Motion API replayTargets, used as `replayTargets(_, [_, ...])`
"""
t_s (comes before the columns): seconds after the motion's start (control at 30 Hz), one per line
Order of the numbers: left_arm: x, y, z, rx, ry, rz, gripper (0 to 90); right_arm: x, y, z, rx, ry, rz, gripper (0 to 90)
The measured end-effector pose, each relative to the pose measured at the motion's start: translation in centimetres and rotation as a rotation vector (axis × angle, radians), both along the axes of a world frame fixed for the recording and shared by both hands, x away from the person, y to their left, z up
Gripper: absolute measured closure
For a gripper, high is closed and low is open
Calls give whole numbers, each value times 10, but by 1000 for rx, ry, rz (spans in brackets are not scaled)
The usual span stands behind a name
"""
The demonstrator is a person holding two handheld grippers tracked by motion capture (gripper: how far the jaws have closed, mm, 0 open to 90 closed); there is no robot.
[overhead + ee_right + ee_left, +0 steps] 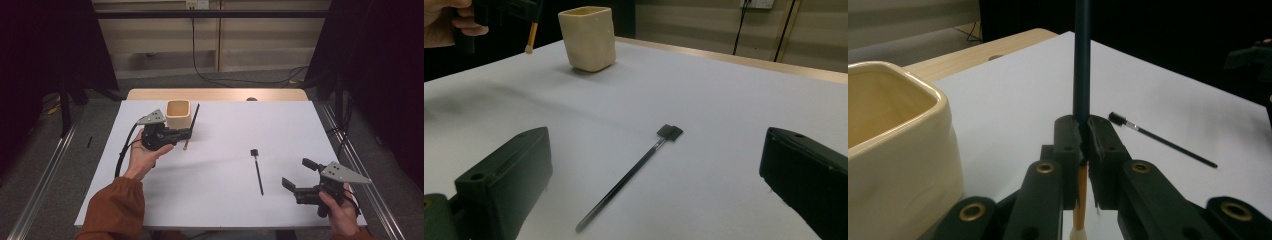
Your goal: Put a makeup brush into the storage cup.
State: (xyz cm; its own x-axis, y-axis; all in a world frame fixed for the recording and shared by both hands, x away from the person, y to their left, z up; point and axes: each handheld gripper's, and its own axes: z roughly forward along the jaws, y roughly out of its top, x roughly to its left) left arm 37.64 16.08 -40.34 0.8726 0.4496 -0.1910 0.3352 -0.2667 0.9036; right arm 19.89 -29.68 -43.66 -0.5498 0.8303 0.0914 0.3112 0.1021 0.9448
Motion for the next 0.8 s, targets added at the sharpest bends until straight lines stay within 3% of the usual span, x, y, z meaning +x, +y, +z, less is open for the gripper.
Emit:
replayTargets(0.3, [-14, 4, 8, -29, -23, 13, 838, 0, 0, 0, 4, -4, 3, 0])
replayTargets(0.53, [-30, -1, 15, -36, -20, -21, 837, 0, 0, 1, 12, -6, 8, 0])
replayTargets(0.8, [-48, 3, 10, -50, -12, -27, 838, 0, 1, 1, 11, -9, 14, 0])
